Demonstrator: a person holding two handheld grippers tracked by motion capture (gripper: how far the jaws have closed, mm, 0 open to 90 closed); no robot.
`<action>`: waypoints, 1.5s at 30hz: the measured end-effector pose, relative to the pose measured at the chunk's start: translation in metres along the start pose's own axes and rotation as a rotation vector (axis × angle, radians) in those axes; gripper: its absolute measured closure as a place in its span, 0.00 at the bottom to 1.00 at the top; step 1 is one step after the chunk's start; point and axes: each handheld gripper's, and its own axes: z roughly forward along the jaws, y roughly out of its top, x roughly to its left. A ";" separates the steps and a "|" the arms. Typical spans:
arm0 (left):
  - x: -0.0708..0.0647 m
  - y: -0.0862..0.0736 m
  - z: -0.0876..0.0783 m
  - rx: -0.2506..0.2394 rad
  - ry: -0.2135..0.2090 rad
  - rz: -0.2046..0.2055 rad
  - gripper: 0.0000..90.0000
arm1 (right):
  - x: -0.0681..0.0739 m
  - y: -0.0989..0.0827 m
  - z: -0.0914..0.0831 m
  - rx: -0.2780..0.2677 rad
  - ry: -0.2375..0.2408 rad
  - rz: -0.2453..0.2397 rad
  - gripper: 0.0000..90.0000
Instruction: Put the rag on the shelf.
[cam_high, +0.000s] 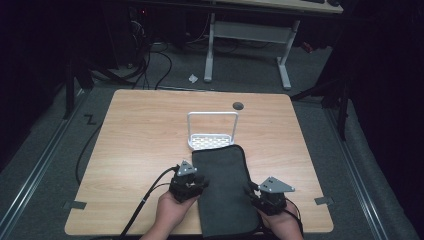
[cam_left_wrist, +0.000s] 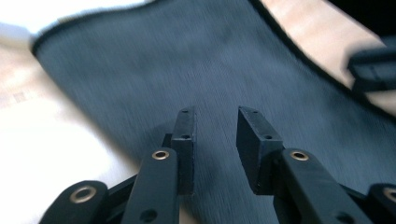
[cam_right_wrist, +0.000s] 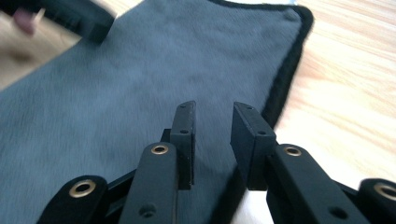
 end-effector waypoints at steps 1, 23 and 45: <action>0.000 -0.002 0.000 0.007 -0.011 0.003 0.76 | 0.001 0.003 0.003 0.004 -0.001 -0.002 0.79; 0.005 -0.007 0.006 0.084 0.014 0.074 0.80 | -0.009 0.025 0.062 0.146 -0.041 -0.021 0.77; -0.003 -0.034 -0.027 0.110 -0.026 0.078 0.78 | 0.029 0.006 0.035 0.145 0.051 -0.046 0.78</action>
